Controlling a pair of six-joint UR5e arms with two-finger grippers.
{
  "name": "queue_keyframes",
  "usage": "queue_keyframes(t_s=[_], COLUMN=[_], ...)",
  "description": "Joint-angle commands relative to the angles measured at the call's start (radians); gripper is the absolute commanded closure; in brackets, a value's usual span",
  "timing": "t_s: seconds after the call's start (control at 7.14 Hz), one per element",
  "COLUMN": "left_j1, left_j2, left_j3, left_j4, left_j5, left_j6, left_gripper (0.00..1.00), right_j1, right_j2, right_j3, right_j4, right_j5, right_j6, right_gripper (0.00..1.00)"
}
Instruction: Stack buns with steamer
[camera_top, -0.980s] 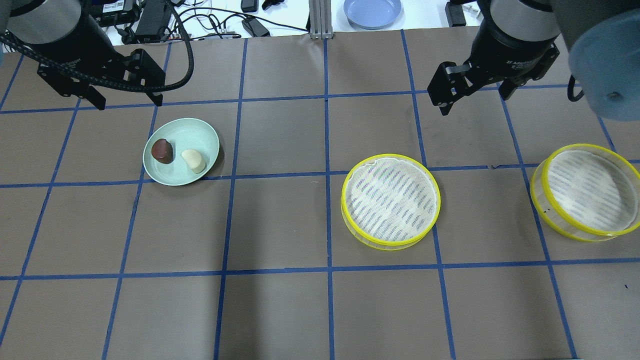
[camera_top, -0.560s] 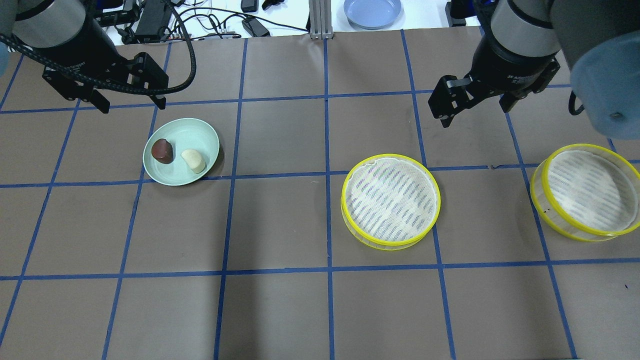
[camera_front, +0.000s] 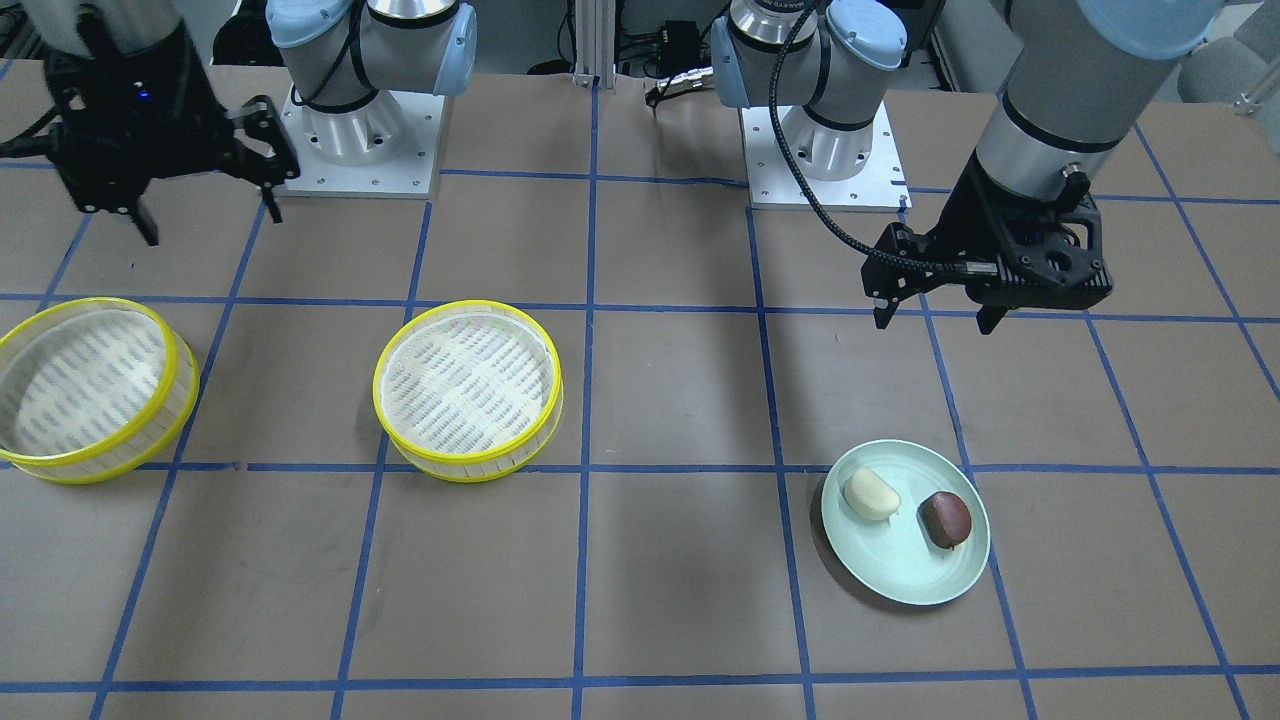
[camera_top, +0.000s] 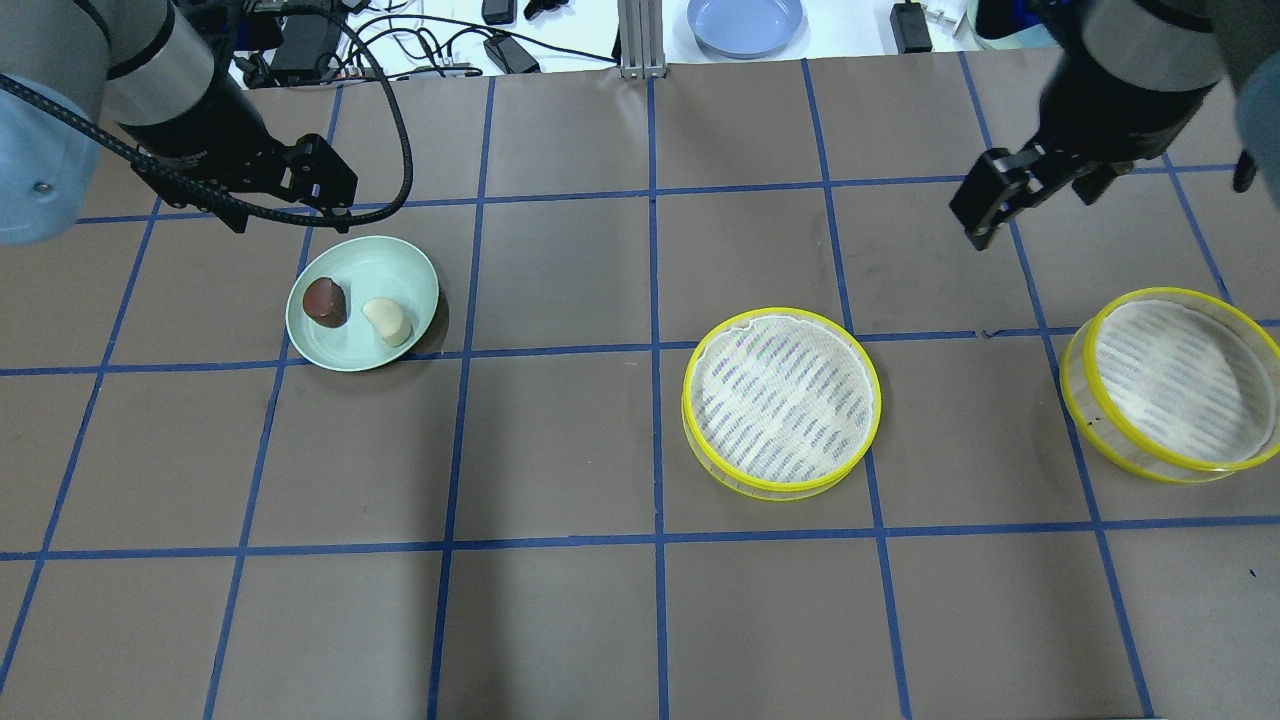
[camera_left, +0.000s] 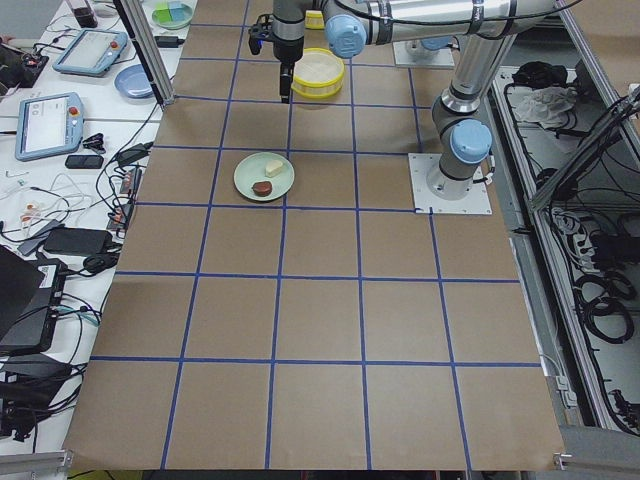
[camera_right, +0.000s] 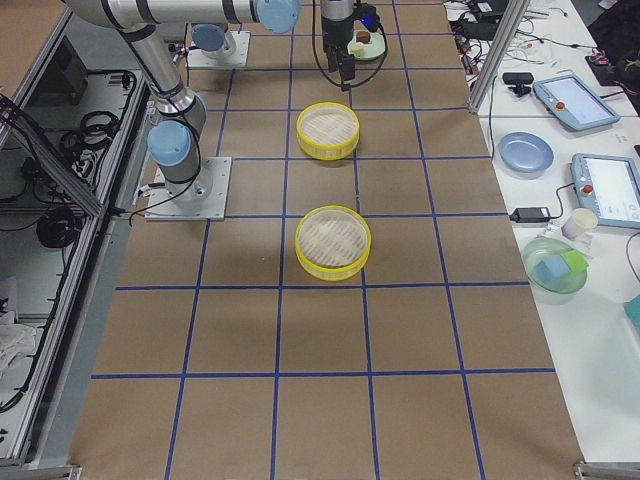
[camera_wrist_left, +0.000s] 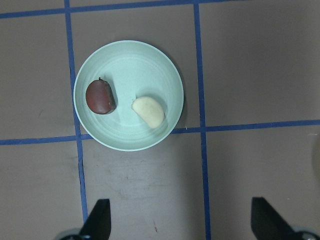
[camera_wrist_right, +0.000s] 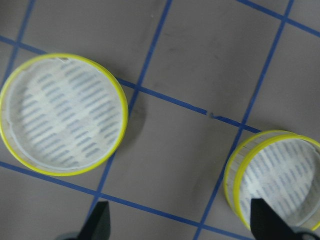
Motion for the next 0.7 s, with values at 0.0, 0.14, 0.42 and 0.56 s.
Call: queue_keyframes(t_s=[0.0,0.14,0.42,0.56], left_j1=[0.036,0.038,0.038,0.038], left_j2=[-0.086,-0.140,-0.261,-0.322], left_j3=[-0.073,-0.096,-0.099,-0.099], left_j4=[0.157,0.221,0.306,0.354], left_j5=[-0.001,-0.002,-0.005,-0.005], left_j6=[0.009,0.011,0.011,0.012], left_gripper=[0.00,0.00,0.00,0.00], right_j1=[-0.264,-0.356,-0.476,-0.552], right_j2=[0.041,0.085,0.204,0.287], right_j3=[0.043,0.086,0.177,0.198], right_j4=[-0.007,-0.067,-0.368,-0.454], right_j5=[-0.012,-0.013,-0.004,0.026], right_j6=[-0.335,-0.486,-0.717,-0.877], right_gripper=[0.01,0.01,0.03,0.03])
